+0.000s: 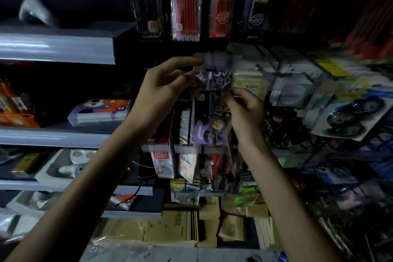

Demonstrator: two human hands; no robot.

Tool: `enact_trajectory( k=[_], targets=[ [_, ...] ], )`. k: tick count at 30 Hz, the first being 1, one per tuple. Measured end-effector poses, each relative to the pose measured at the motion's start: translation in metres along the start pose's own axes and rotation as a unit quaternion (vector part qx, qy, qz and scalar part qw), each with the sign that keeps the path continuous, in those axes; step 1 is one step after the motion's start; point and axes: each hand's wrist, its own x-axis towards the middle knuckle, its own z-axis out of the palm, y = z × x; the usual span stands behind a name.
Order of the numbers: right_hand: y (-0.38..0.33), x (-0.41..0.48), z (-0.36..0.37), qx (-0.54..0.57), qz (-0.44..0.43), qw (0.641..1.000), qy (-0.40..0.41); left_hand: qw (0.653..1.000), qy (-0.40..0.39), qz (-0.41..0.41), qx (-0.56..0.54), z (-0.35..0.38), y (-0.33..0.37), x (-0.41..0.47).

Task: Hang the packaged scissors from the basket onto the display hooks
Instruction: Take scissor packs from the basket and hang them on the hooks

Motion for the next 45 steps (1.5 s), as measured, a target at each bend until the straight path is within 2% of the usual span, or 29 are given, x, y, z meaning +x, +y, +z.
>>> enact_trajectory(
  k=[5, 17, 29, 33, 38, 42, 45],
  targets=[
    [0.001, 0.009, 0.007, 0.007, 0.003, 1.000, 0.029, 1.000, -0.009, 0.010, 0.013, -0.004, -0.003, -0.003],
    [0.009, 0.016, 0.009, 0.013, 0.002, 1.000, 0.025, 1.000, -0.007, 0.001, 0.010, -0.005, -0.005, -0.013],
    [0.014, 0.026, 0.005, 0.003, 0.063, 0.998, 0.027, 0.999, 0.015, -0.003, 0.030, 0.000, -0.030, -0.027],
    [0.013, 0.026, 0.002, 0.003, 0.081, 0.997, 0.008, 0.996, 0.053, -0.055, 0.049, 0.014, -0.072, -0.041],
    [0.013, 0.026, -0.002, 0.008, 0.093, 0.996, -0.016, 0.987, 0.040, -0.148, 0.041, 0.031, -0.116, -0.046],
    [0.015, 0.022, -0.007, 0.018, 0.135, 0.990, -0.042, 0.988, 0.052, -0.142, -0.019, 0.041, -0.123, -0.048],
    [0.022, 0.014, -0.013, -0.019, 0.134, 0.990, -0.051, 0.987, 0.067, -0.135, -0.053, 0.043, -0.124, -0.050]
  ],
)
